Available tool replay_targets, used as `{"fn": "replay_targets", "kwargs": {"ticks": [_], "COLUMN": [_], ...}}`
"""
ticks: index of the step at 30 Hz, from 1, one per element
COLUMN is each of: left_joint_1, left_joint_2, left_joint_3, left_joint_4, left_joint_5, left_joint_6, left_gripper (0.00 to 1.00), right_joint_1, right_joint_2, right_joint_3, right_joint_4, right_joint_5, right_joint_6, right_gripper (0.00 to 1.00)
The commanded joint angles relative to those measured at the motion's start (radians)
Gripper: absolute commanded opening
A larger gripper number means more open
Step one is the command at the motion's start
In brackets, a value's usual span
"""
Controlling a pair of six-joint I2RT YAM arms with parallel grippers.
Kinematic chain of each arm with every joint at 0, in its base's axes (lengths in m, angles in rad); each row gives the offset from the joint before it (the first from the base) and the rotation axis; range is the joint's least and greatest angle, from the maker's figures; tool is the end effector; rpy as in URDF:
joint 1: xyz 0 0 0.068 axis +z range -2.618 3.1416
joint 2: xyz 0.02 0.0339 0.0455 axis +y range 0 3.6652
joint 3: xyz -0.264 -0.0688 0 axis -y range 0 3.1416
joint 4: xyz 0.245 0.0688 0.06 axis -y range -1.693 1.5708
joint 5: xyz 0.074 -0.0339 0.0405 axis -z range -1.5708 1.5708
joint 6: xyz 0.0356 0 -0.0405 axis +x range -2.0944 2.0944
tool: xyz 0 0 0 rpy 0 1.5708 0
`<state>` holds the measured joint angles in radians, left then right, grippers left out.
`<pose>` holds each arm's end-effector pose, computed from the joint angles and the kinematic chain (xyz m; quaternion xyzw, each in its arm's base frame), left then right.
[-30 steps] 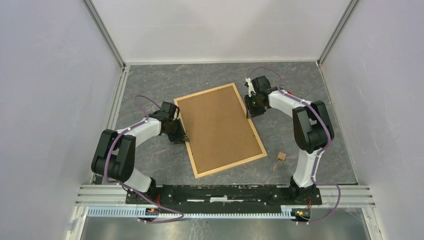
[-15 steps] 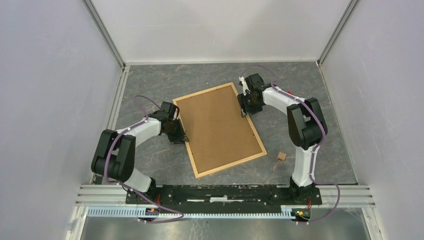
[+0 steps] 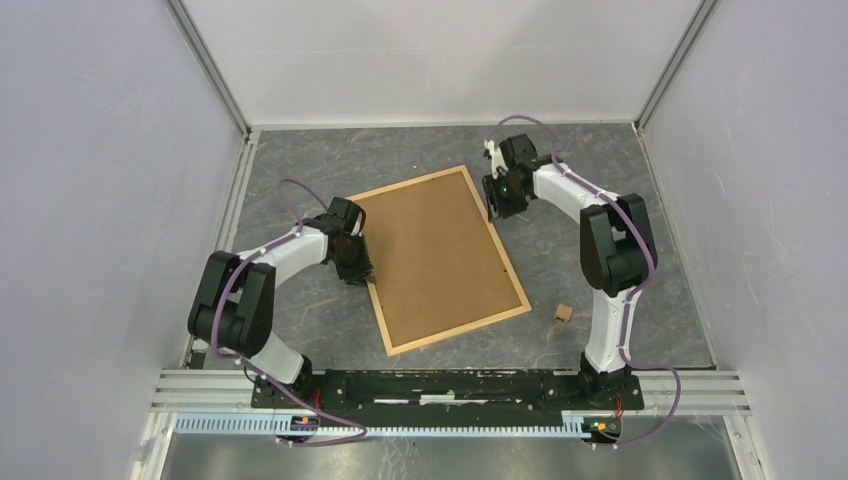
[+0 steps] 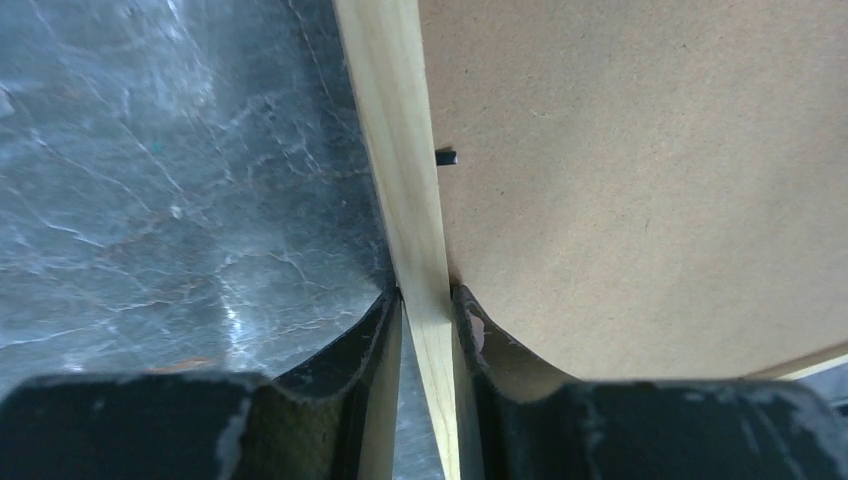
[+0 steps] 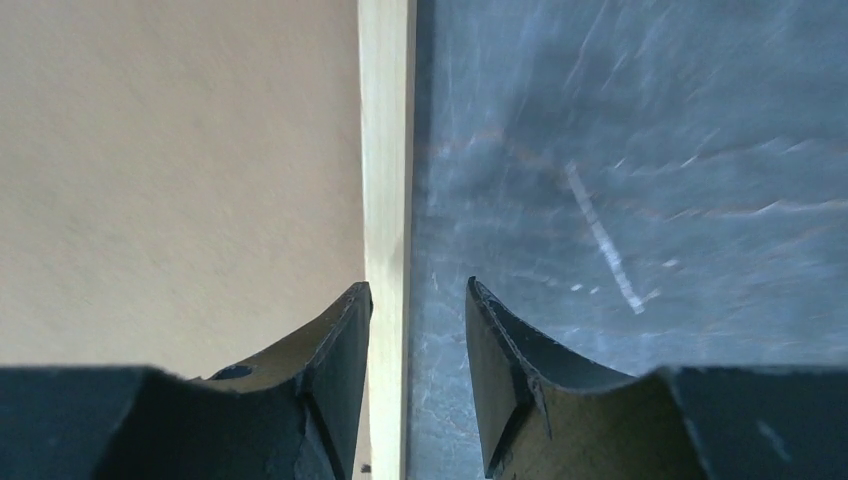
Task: Put the photo into the frame
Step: Install the photo frame at the center of the board.
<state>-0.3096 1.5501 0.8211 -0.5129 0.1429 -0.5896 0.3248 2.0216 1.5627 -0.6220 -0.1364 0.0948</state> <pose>0.2580 -0.0879 0.1556 -0.1257 0.9760 -0.1344 0.1165 0.4085 0.1427 0.2000 -0.1275 0.9596 0.1151 0.2229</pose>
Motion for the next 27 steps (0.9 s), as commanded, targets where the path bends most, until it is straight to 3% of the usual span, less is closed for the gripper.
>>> {"fn": "replay_targets", "kwargs": {"ticks": [1,7,10,15,19,24,27], "left_joint_1": [0.007,0.006,0.006,0.005,0.005,0.002,-0.013], "left_joint_2": [0.104,0.153,0.143,0.14,0.145,0.117,0.109], "left_joint_3": [0.106,0.156,0.141,0.141,0.166,0.156,0.14], "left_joint_4": [-0.172,-0.196,-0.194,-0.195,-0.21,-0.193,-0.186], "left_joint_5": [-0.191,-0.175,-0.158,-0.148,-0.105,-0.099,-0.089], "left_joint_6": [0.197,0.239,0.261,0.316,0.35,0.358,0.346], "left_gripper": [0.31,0.36,0.34,0.25,0.19,0.13,0.07], "right_joint_1": [0.003,0.007,0.028,0.043,0.035,0.009,-0.004], "right_joint_2": [-0.056,-0.187,-0.293,-0.458,-0.464,-0.323,-0.3], "right_joint_3": [-0.165,-0.437,-0.585,-0.734,-0.636,-0.406,-0.347], "right_joint_4": [0.053,0.162,0.184,0.184,0.115,0.014,0.002], "right_joint_5": [-0.05,-0.113,-0.146,-0.206,-0.067,-0.028,-0.008], "right_joint_6": [0.003,0.034,0.041,0.07,0.055,0.008,-0.019], "right_gripper": [0.45,0.44,0.37,0.36,0.51,0.54,0.69]}}
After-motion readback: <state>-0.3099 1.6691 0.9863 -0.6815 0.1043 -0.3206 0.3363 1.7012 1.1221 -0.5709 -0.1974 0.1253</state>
